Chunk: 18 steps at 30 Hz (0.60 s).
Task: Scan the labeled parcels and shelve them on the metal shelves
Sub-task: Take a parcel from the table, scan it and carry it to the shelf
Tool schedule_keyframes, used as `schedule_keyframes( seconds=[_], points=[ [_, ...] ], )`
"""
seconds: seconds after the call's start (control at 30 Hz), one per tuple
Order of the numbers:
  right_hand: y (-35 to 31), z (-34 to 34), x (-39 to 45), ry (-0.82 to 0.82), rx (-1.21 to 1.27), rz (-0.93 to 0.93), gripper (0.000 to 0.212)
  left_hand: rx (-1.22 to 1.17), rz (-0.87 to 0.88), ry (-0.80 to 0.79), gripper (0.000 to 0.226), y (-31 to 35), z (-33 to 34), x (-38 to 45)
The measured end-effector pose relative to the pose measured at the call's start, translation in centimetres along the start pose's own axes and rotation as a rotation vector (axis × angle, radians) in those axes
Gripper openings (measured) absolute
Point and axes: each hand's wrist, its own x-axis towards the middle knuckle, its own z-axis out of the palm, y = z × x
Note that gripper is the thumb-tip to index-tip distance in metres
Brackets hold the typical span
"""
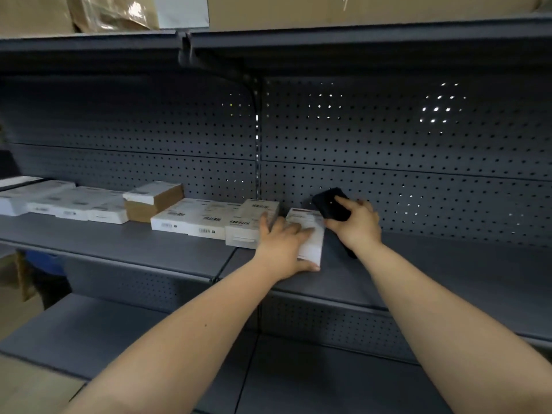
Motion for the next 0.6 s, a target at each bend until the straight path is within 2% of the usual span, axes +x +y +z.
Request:
schedule_keyframes(
  seconds=[0.17,0.47,0.6],
  points=[
    [-0.2,-0.2,-0.1,0.047,-0.037,0.023,0.070,0.083,-0.055,0.022,0.090,-0.8,0.6,1.2],
    [0.9,-0.7,-1.4,0.082,-0.080,0.041,0.068,0.013,-0.049,-0.053,0.092,-2.5,0.5,2.7],
    [3.0,-3.1,-2.8,0.117,-0.170,0.038,0.069,-0.016,0.021,0.039,0.096,0.3,-1.4,3.7]
  ],
)
